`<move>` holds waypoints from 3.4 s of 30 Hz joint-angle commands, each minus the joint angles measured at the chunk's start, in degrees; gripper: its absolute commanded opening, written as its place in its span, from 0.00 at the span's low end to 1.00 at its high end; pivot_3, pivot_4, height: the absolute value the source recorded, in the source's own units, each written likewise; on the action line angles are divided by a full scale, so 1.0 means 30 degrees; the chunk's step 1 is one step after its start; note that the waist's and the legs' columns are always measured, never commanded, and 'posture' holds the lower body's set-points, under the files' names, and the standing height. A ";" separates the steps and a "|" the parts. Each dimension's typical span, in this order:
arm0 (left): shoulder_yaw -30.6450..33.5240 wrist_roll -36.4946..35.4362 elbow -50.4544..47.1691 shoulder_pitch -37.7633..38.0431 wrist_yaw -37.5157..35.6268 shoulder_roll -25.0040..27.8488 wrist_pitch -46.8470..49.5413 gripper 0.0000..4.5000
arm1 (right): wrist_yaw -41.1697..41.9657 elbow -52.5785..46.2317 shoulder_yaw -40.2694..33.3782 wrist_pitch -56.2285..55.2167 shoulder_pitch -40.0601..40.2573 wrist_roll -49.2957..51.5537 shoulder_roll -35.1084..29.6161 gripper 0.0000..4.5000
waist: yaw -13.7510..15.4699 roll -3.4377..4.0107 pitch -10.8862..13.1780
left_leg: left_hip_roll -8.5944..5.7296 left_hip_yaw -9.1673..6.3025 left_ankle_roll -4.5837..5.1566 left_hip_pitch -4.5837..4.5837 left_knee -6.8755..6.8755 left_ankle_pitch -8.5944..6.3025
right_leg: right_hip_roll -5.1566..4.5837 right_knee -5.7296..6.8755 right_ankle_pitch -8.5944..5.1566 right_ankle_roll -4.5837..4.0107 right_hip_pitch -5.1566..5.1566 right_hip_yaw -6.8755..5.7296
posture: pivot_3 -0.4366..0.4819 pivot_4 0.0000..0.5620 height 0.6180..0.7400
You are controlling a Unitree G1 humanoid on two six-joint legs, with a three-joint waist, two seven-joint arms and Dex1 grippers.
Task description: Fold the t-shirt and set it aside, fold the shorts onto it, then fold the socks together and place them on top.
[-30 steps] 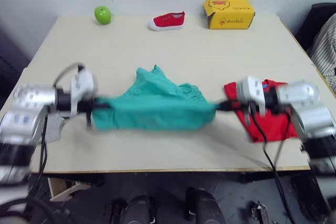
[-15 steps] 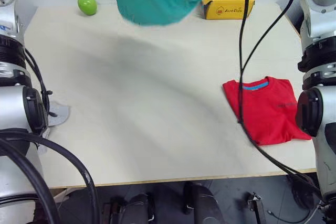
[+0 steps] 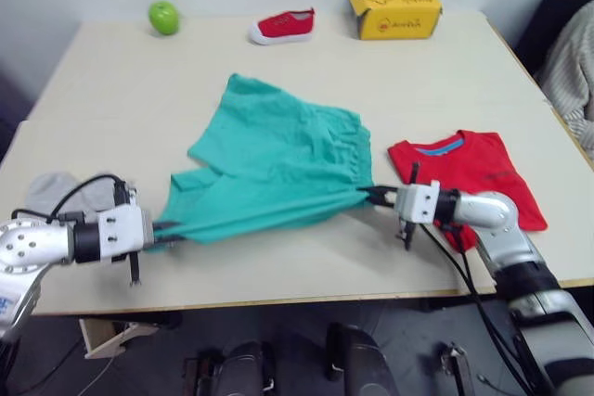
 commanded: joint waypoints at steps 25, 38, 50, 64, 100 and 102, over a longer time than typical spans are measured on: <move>-0.4688 0.2303 0.7600 -1.6897 -0.5510 -0.1006 0.6080 0.01 | -0.0291 -0.9428 -0.5366 1.7198 0.4011 0.9355 -0.3862 0.00 | 0.0976 -0.0058 -0.0044 | 0.0046 0.0013 -0.0192 0.0313 -0.0112 -0.0130 | 0.0109 0.0161 -0.0206 -0.0228 0.0194 -0.0037 | 0.48 0.27 1.00; -0.7726 1.0596 2.7997 -2.7853 0.0962 -0.9229 -0.4222 0.01 | -0.6144 -0.3904 -0.3199 1.7327 -0.1345 0.2570 0.0793 0.00 | 0.0281 -0.0158 -0.0060 | 0.0023 0.0245 -0.0198 -0.0062 -0.0106 -0.0102 | 0.0182 0.0145 -0.0191 -0.0189 -0.0182 -0.0038 | 0.48 0.27 1.00; -0.4665 1.0107 2.9204 -2.7178 0.4732 -0.9607 -0.3995 0.44 | -0.6963 -0.4466 -0.5212 1.4900 -0.0682 0.2648 0.2735 0.33 | 0.0161 -0.0176 -0.0050 | 0.0035 0.0224 -0.0186 -0.0149 0.0014 -0.0058 | 0.0174 0.0235 -0.0158 -0.0139 -0.0247 -0.0013 | 0.48 0.27 1.00; 0.0267 0.5755 2.4176 -2.2860 -0.0692 -0.6629 -0.5247 1.00 | -0.3394 -1.0593 -0.8130 1.6289 0.2469 0.7081 0.0978 0.99 | 0.0142 -0.0178 -0.0052 | 0.0042 0.0229 -0.0186 -0.0133 0.0034 -0.0058 | 0.0176 0.0259 -0.0158 -0.0140 -0.0241 0.0001 | 0.48 0.27 1.00; -0.2281 0.7711 2.3827 -2.0737 -0.3664 -0.4885 -0.5579 1.00 | -0.3008 -1.2749 -0.4897 1.5921 0.4337 0.4819 0.2240 0.99 | 0.0135 -0.0221 -0.0079 | 0.0062 0.0160 -0.0173 -0.0003 0.0055 -0.0086 | 0.0185 0.0240 -0.0156 -0.0151 -0.0070 -0.0010 | 0.48 0.27 1.00; -0.1945 0.7713 2.3748 -2.0076 -0.2698 -0.4639 -0.5373 1.00 | -0.3409 -1.2254 -0.4448 1.5715 0.3993 0.4156 0.2495 0.99 | 0.0173 -0.0222 -0.0079 | 0.0062 0.0098 -0.0172 0.0001 0.0060 -0.0086 | 0.0182 0.0244 -0.0156 -0.0152 -0.0068 -0.0010 | 0.48 0.27 1.00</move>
